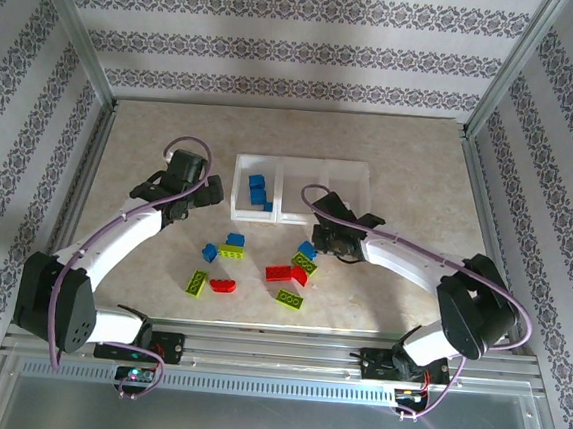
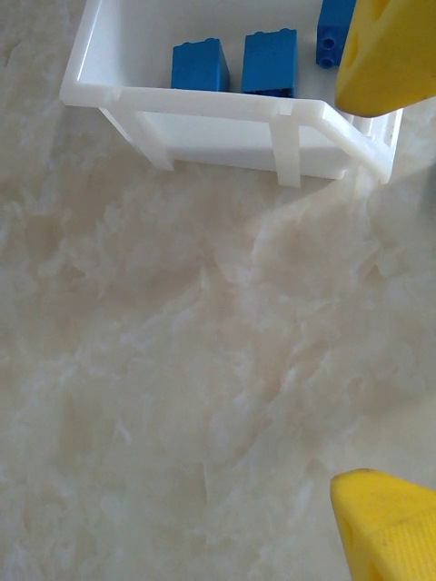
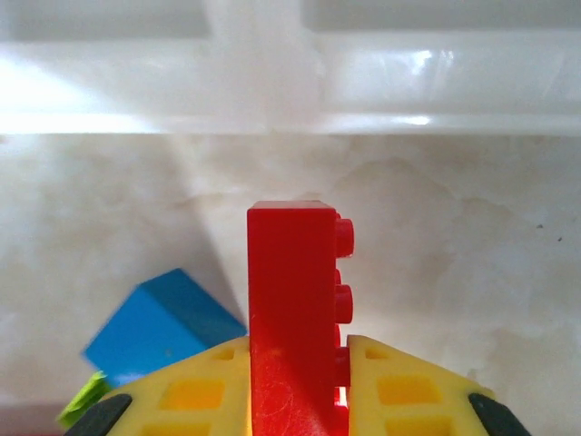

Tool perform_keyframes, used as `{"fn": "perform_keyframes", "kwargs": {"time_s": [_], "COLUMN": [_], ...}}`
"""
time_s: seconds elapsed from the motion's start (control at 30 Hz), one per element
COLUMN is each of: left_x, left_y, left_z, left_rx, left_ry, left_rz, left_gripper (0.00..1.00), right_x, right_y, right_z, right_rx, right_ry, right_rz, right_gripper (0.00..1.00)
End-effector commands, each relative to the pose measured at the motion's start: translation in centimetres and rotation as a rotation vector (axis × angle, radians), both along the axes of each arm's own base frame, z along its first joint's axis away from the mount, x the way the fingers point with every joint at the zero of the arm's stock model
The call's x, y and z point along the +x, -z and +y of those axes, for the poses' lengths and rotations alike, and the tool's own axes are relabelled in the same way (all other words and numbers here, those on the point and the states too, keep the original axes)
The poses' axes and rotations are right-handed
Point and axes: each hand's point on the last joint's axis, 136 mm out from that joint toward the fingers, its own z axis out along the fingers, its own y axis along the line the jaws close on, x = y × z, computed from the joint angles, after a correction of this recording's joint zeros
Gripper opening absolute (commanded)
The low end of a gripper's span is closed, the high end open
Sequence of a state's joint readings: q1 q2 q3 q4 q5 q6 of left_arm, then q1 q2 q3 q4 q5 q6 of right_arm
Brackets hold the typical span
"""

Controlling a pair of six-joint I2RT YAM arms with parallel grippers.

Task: Sort the legos into containers by color
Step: Pick up the lego from the center of the table, then place the lego in the container.

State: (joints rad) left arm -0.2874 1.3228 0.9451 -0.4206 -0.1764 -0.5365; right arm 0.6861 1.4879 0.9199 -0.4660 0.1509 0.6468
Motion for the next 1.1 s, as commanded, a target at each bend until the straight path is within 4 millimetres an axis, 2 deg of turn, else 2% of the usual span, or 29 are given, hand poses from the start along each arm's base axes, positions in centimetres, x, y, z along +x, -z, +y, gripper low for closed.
{"fn": "perform_keyframes", "kwargs": {"time_s": [0.0, 0.1, 0.27, 0.43, 0.63, 0.83, 1.07], "left_x": [-0.1, -0.1, -0.2, -0.5, -1.0, -1.2, -0.9], "left_y": [-0.3, -0.2, 0.0, 0.0, 0.2, 0.3, 0.0], "left_z": [0.6, 0.6, 0.7, 0.9, 1.4, 1.8, 2.2], "left_rx": [-0.022, -0.031, -0.047, -0.054, -0.058, -0.058, -0.063], "left_ry": [-0.027, -0.030, -0.031, -0.035, -0.047, -0.057, -0.083], "left_rz": [-0.018, -0.018, -0.014, -0.015, -0.012, -0.010, -0.026], "left_gripper": [1.00, 1.00, 1.00, 1.00, 1.00, 1.00, 1.00], "right_x": [1.3, 2.7, 5.9, 9.2, 12.3, 12.8, 11.8], "right_y": [-3.0, -4.5, -5.8, -5.1, -3.5, -2.0, -2.2], "right_z": [0.7, 1.8, 3.9, 6.1, 7.3, 7.1, 6.2], "right_rx": [0.001, 0.025, 0.002, -0.058, -0.078, -0.073, -0.068], "right_ry": [-0.008, -0.017, -0.047, -0.095, -0.102, -0.087, -0.069], "right_rz": [-0.087, -0.135, -0.182, -0.181, -0.152, -0.116, -0.108], "right_gripper": [0.14, 0.14, 0.14, 0.14, 0.17, 0.29, 0.41]}}
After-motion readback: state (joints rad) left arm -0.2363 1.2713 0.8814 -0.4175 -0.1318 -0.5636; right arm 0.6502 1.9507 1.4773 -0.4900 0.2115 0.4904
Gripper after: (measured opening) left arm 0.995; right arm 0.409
